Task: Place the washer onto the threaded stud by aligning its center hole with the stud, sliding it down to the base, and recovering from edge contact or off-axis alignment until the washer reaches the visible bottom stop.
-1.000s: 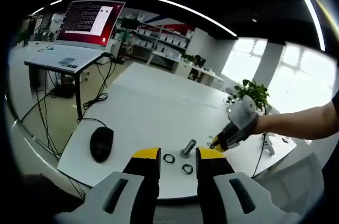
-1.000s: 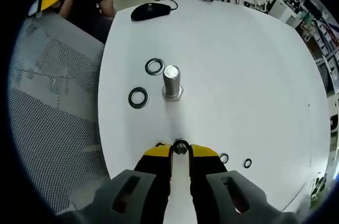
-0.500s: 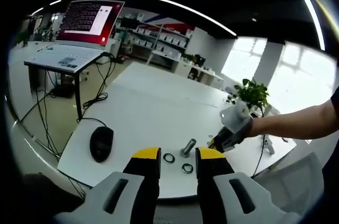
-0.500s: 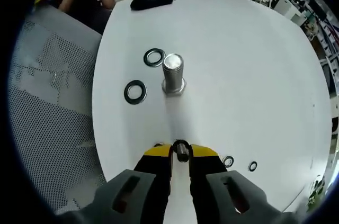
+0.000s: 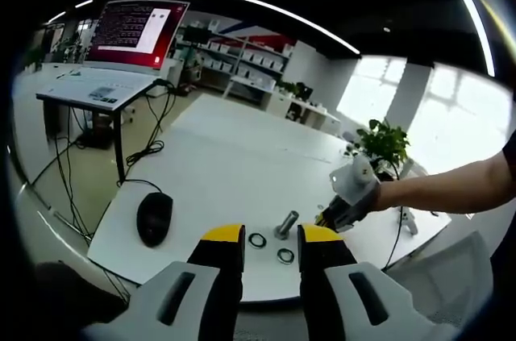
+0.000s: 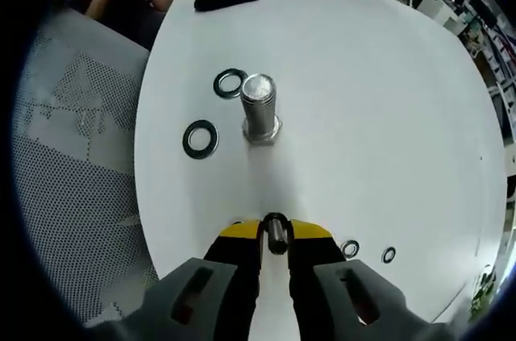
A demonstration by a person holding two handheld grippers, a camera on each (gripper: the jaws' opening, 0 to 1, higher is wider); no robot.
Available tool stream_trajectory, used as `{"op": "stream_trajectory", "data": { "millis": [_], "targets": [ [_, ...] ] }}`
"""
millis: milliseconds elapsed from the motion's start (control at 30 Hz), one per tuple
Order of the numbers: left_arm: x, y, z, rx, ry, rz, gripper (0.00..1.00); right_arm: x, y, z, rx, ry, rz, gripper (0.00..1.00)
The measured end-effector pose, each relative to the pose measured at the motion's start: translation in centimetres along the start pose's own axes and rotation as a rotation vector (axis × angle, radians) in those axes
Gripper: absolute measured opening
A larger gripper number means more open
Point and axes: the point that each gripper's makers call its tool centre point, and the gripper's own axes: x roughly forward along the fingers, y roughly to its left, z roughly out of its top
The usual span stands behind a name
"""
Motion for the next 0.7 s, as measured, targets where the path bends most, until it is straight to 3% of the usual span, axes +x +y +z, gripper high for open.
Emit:
{"op": "stream_trajectory", "data": {
  "millis": [233,467,700],
  "targets": [
    [0.0,0.0,0.0,0.000,0.001,0.000,0.24,0.0,0.0,-0.2,0.008,0.004,-0.001,0.13],
    [0.0,-0.1,0.0,0.003,0.003,-0.002,0.24,-0.3,0.1,-0.2,-0.050,-0.034,-0.005,0.16],
    [0.0,-0.2,0.0,0.003,0.003,-0.004,0.24,-1.1,0.2,0.0,-0.018,-0.065,-0.012,0.22]
  ]
}}
